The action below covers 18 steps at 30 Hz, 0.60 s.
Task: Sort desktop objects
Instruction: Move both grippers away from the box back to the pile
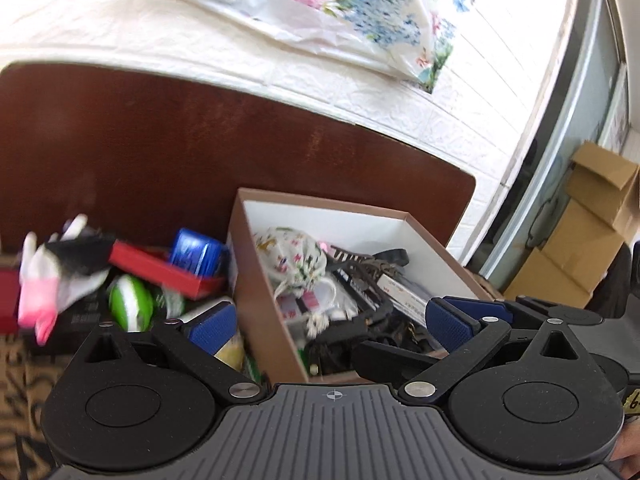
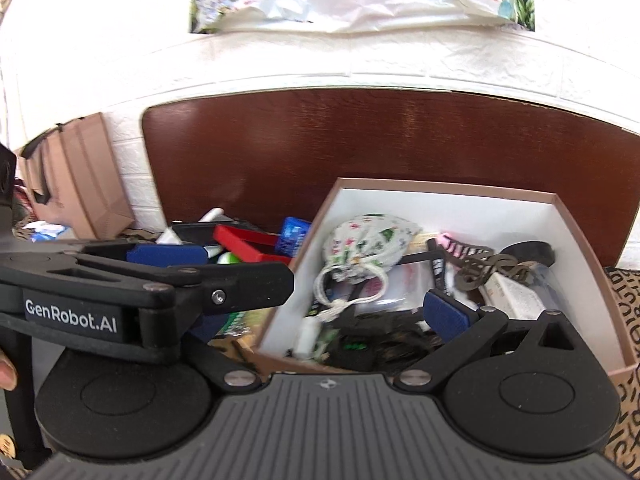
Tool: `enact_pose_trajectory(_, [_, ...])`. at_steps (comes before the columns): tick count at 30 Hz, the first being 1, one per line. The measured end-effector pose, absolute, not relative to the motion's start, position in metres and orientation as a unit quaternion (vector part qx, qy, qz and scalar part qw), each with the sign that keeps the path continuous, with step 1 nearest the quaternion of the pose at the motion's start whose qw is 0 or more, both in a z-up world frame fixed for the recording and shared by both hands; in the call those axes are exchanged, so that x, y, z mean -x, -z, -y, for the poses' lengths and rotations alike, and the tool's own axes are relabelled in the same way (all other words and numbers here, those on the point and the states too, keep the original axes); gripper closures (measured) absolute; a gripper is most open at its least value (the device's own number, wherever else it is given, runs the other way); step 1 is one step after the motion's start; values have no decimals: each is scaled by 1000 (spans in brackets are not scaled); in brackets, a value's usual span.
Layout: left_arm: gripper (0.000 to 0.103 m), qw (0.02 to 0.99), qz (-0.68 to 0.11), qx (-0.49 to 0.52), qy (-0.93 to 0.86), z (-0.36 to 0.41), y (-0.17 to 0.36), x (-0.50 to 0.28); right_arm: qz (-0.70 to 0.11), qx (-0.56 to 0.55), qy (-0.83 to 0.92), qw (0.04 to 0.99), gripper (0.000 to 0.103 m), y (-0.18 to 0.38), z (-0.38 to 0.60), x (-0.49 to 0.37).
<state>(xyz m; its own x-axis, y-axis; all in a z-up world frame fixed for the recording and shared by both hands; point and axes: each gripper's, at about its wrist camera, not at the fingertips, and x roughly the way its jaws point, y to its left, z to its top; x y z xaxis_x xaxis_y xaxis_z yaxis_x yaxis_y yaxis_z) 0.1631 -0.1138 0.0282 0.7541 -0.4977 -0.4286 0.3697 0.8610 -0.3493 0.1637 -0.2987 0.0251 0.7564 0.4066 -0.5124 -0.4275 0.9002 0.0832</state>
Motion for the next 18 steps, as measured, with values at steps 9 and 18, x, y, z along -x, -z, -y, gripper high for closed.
enact_pose_trajectory(9, [0, 937, -251, 148, 192, 64, 5, -96, -260, 47, -255, 930, 0, -4, 259, -107])
enact_pose_trajectory(18, [0, 937, -261, 182, 143, 9, 37, -54, -241, 95, -285, 923, 0, 26, 201, -62])
